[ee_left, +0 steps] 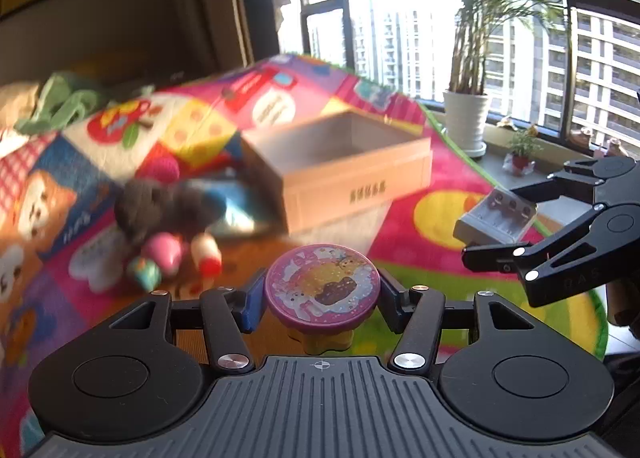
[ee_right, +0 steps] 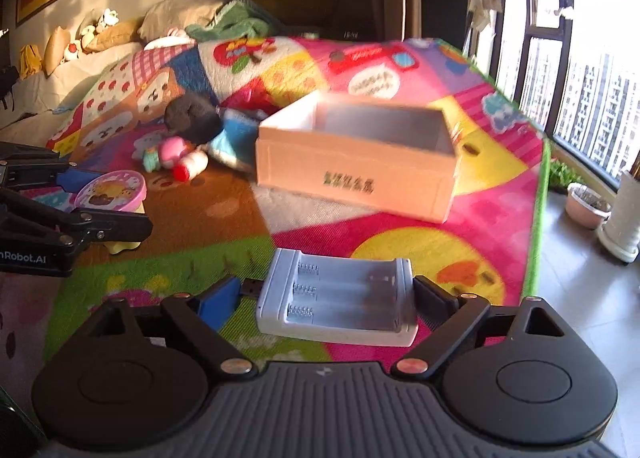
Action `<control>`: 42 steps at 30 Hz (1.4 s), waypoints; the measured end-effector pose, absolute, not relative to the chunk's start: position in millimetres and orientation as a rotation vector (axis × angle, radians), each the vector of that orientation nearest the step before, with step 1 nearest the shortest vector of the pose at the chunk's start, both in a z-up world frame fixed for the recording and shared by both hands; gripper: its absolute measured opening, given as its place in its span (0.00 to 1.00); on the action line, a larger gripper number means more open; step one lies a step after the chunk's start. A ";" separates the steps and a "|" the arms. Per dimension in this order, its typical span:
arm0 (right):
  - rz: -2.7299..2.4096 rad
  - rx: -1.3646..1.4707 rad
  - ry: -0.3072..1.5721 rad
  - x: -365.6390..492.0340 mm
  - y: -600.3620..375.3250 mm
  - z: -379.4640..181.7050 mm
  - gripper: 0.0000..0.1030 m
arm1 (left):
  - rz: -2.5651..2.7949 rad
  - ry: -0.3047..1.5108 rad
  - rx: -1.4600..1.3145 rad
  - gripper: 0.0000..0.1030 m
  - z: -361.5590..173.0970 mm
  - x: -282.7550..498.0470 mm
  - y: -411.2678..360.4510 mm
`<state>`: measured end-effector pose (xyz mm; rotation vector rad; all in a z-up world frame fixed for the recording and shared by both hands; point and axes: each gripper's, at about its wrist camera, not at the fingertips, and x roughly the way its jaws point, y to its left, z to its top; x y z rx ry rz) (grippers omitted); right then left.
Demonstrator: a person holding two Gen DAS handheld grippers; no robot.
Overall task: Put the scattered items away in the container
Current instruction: 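Lower the charger into the box with the right gripper while the left drops the cupcake toy in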
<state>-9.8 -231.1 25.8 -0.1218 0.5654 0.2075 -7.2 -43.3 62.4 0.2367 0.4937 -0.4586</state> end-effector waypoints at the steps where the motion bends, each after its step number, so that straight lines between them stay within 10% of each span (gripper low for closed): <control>1: 0.199 -0.133 0.535 -10.7 -233.9 35.3 0.89 | -0.466 0.470 0.246 0.59 72.3 -3.5 -46.6; 12: 0.170 0.096 0.293 114.4 -278.8 139.6 0.89 | -0.572 0.329 0.034 0.60 155.0 144.4 -73.2; 17: 0.224 0.282 0.448 208.8 -295.9 120.9 0.91 | -0.574 0.421 -0.110 0.83 144.4 217.0 -64.6; 29: 0.149 0.349 0.670 227.5 -305.1 37.5 0.98 | -0.368 0.423 0.050 0.98 63.0 133.6 14.7; 42: 0.155 -0.012 0.506 229.6 -239.8 59.7 1.00 | -0.294 0.497 -0.088 1.00 29.9 109.8 62.4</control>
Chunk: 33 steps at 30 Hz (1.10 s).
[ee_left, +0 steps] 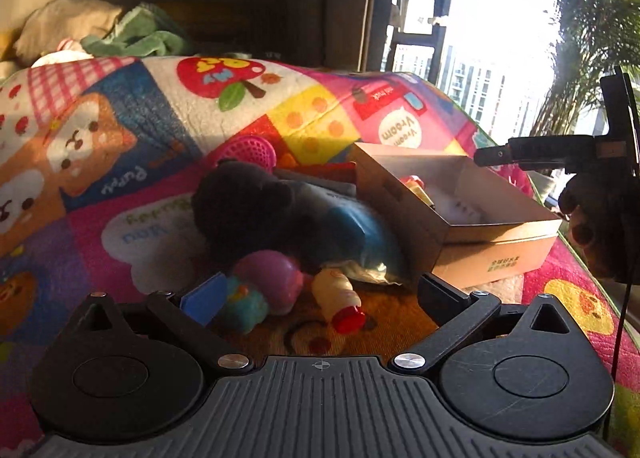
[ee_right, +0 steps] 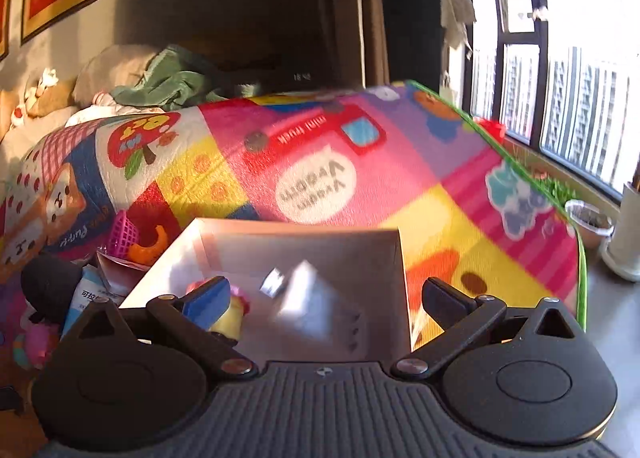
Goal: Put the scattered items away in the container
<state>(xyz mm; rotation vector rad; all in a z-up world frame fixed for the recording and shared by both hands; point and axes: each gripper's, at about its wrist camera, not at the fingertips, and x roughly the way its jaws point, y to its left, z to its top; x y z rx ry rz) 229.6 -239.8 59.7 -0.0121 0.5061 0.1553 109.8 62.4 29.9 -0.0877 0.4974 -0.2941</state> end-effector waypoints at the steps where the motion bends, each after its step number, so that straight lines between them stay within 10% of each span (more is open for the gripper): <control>1: 0.169 0.003 0.516 231.7 -238.7 63.1 1.00 | -0.294 0.496 -0.091 1.00 29.9 108.7 63.8; 7: 0.269 -0.037 0.504 216.3 -198.4 79.5 0.95 | -0.205 0.506 -0.018 1.00 32.8 105.0 69.6; 15: 0.445 -0.552 0.402 154.7 -62.8 39.4 0.50 | -0.007 0.498 -0.149 1.00 44.7 110.1 124.3; 26: 0.292 -0.734 0.421 196.1 7.8 -10.5 0.61 | -0.002 0.503 -0.192 1.00 52.0 99.8 134.9; 33: 0.352 -0.672 0.459 159.0 -16.0 -1.1 0.39 | -0.001 0.513 -0.200 1.00 53.8 92.0 143.7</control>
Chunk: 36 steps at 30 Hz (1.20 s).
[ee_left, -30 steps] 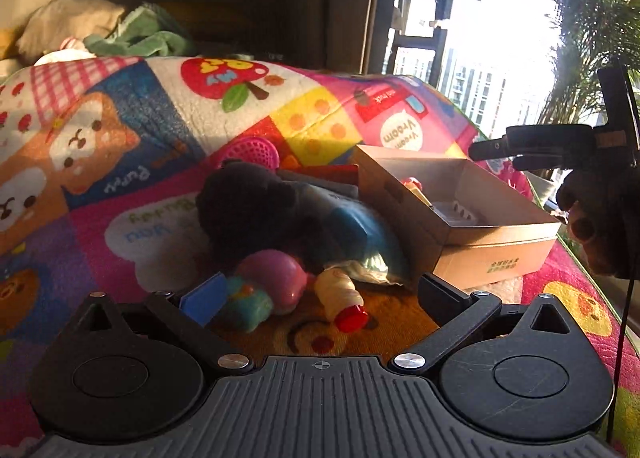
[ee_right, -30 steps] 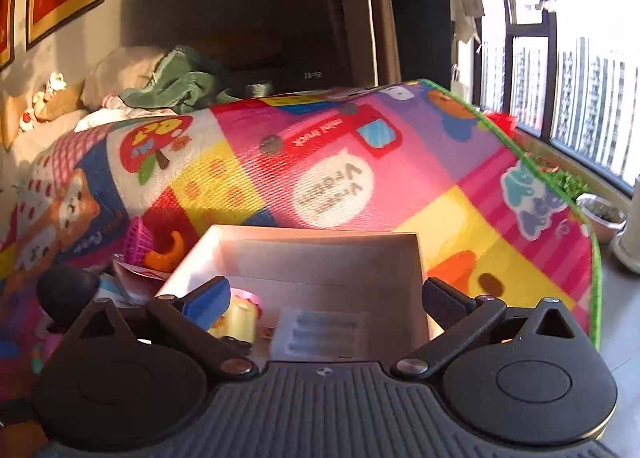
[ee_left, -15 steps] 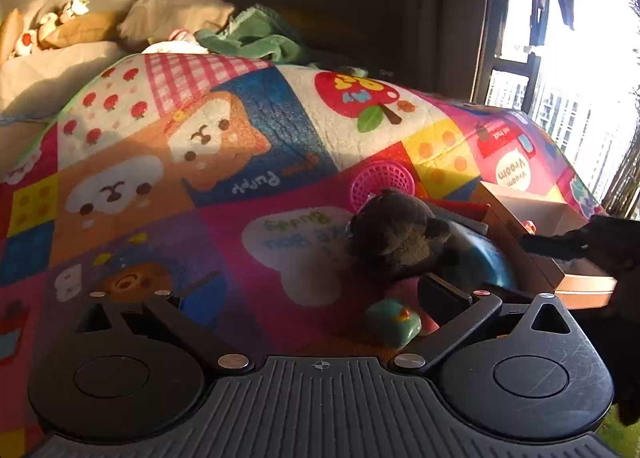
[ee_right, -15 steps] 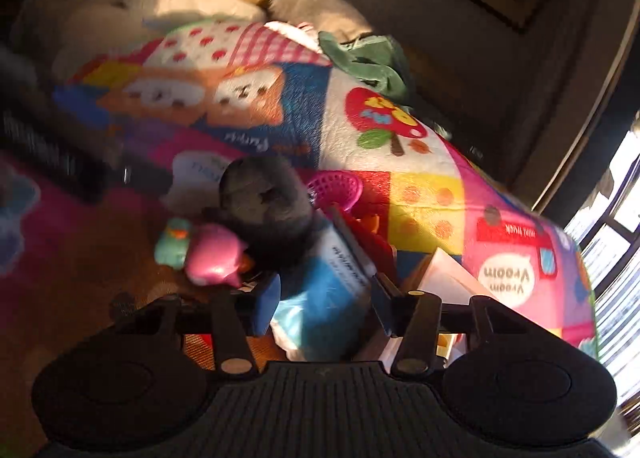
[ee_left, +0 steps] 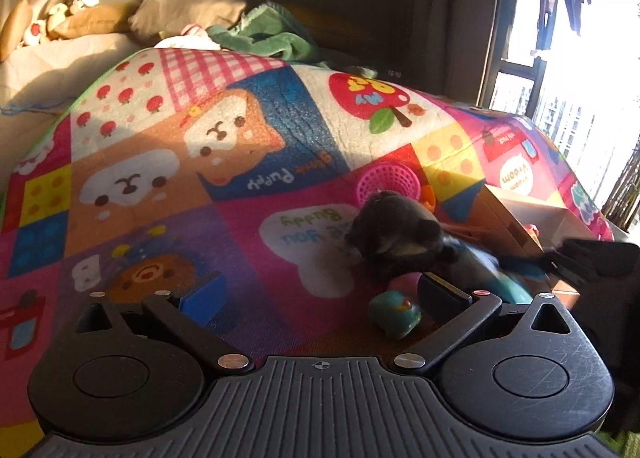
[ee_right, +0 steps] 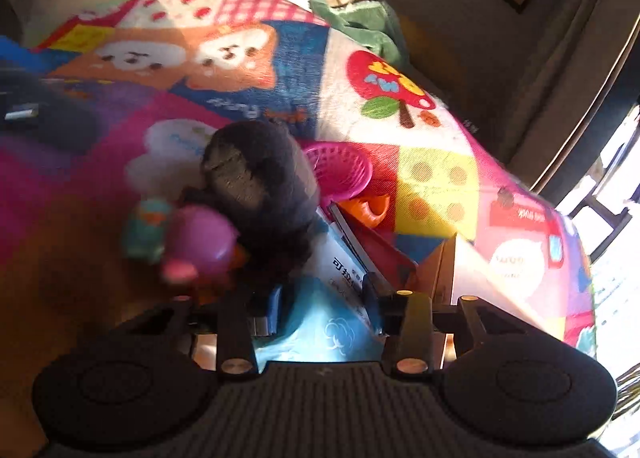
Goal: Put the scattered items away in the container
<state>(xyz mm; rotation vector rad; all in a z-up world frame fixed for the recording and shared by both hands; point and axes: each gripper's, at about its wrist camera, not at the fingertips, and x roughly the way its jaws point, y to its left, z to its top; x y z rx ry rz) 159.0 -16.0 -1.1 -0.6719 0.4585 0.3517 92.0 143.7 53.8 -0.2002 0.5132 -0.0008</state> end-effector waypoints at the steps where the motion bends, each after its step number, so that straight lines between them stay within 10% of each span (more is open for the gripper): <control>1: 0.378 -0.674 0.459 146.3 -22.5 -0.3 0.39 | -0.013 0.514 -0.202 1.00 53.7 90.7 143.2; 14: 0.282 -0.519 0.524 35.6 -156.2 16.4 0.40 | -0.304 0.588 -0.023 1.00 42.1 71.3 64.1; 23: 0.124 -0.277 0.529 17.7 -226.7 10.7 0.87 | -0.557 0.681 0.162 1.00 40.6 30.2 2.1; 36: 0.139 -0.125 0.579 27.6 -228.0 -13.5 1.00 | -0.274 0.610 0.462 1.00 39.3 31.4 1.5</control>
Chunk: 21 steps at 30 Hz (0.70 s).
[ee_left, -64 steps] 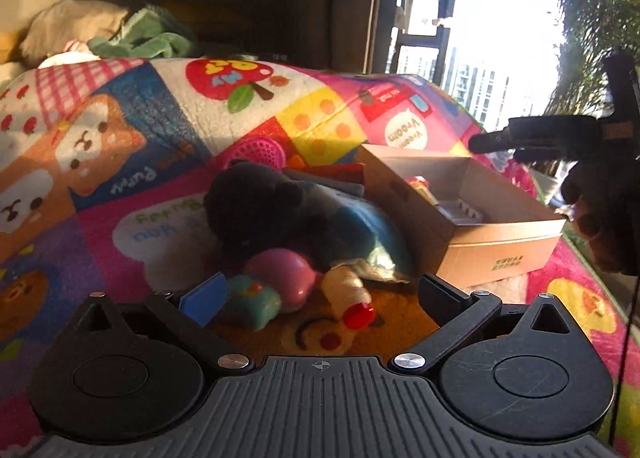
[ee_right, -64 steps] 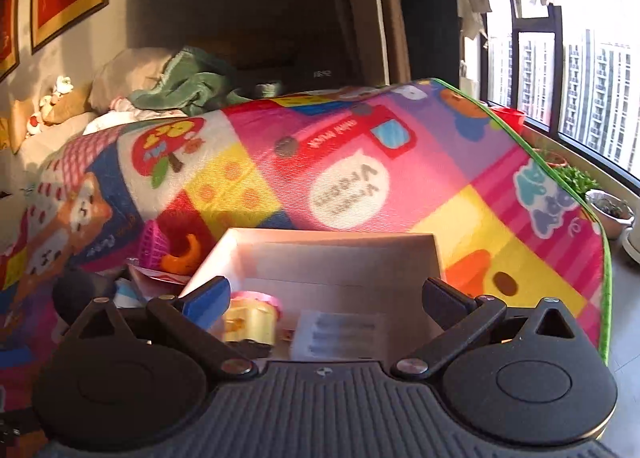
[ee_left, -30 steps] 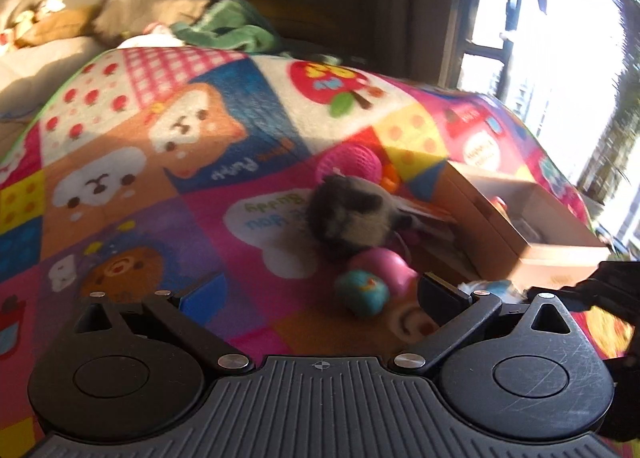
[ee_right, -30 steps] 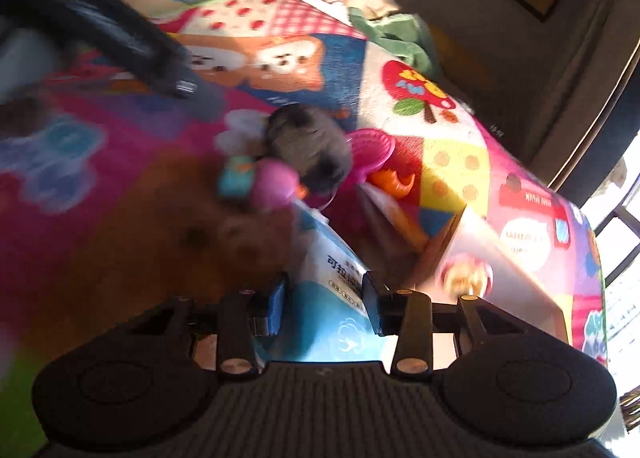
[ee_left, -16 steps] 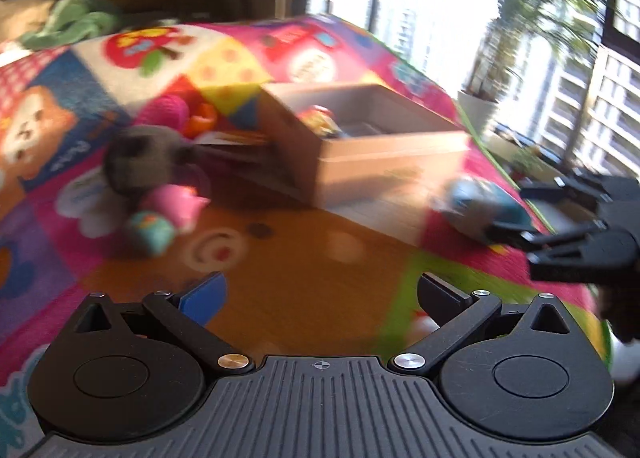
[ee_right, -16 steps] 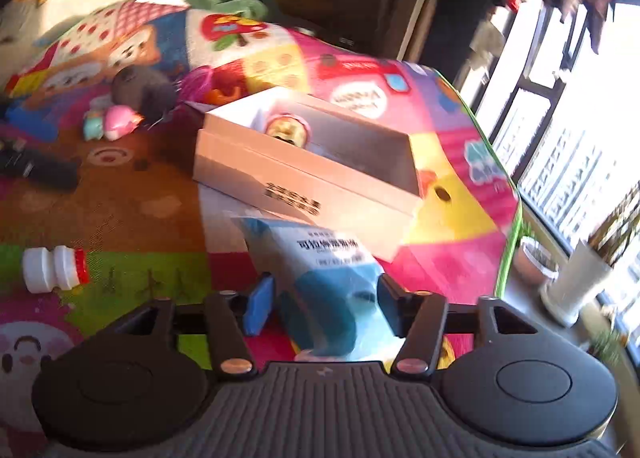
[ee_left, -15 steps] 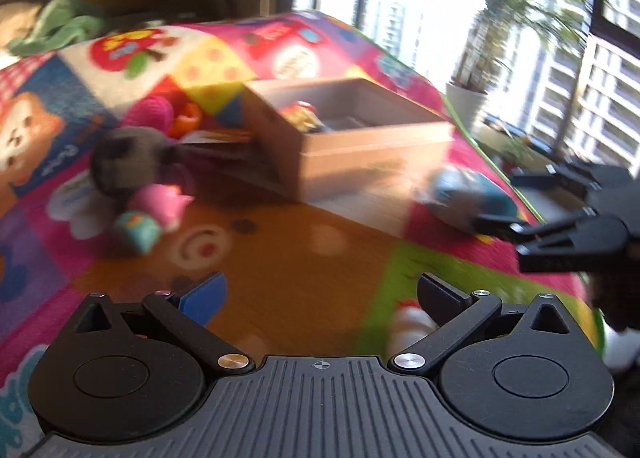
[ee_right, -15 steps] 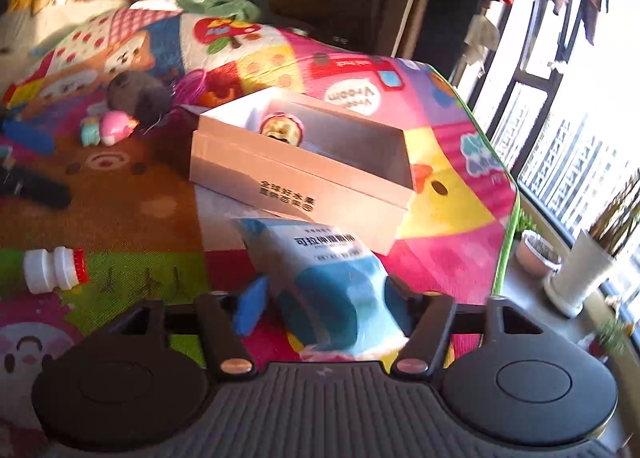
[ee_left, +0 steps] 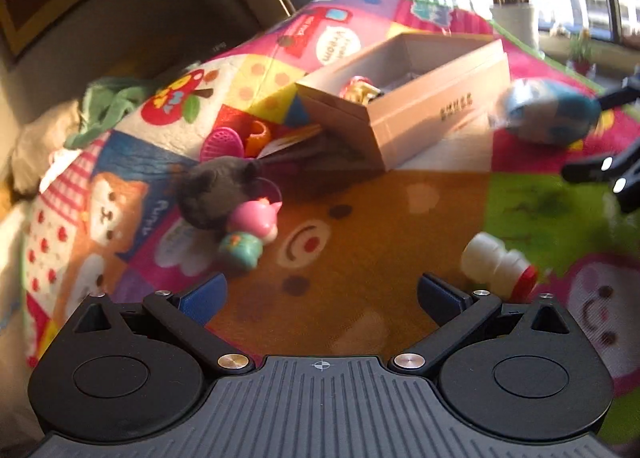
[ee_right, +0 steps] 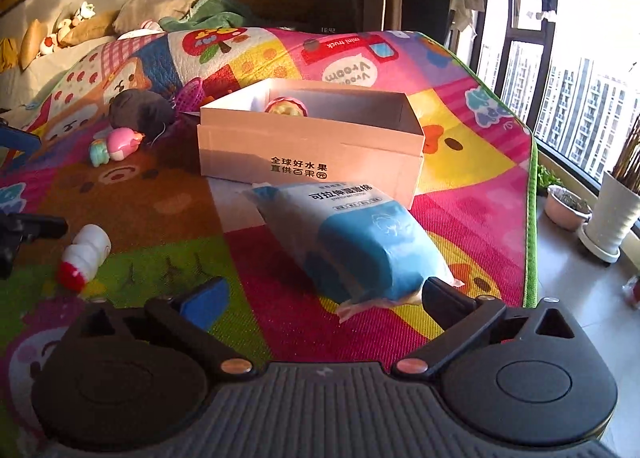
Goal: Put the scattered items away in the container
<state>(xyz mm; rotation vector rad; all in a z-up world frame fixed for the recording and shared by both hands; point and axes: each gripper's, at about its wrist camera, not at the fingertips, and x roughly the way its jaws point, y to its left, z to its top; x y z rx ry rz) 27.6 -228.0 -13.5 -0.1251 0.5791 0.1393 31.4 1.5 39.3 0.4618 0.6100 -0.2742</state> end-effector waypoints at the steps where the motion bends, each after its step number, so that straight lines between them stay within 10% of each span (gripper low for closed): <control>1: 0.141 -0.124 0.581 27.9 -228.1 -14.2 1.00 | -0.329 0.621 0.398 1.00 44.6 31.6 5.7; 11: 0.144 -0.131 0.593 29.7 -226.1 -15.9 1.00 | -0.649 0.727 0.278 0.97 34.8 19.2 -27.1; 15: 0.144 -0.127 0.593 30.0 -226.4 -16.1 1.00 | -0.757 0.807 0.201 0.77 29.5 16.7 -37.0; 21: 0.144 -0.117 0.591 30.7 -227.4 -16.2 1.00 | -0.732 0.797 0.165 0.74 28.3 25.1 -45.8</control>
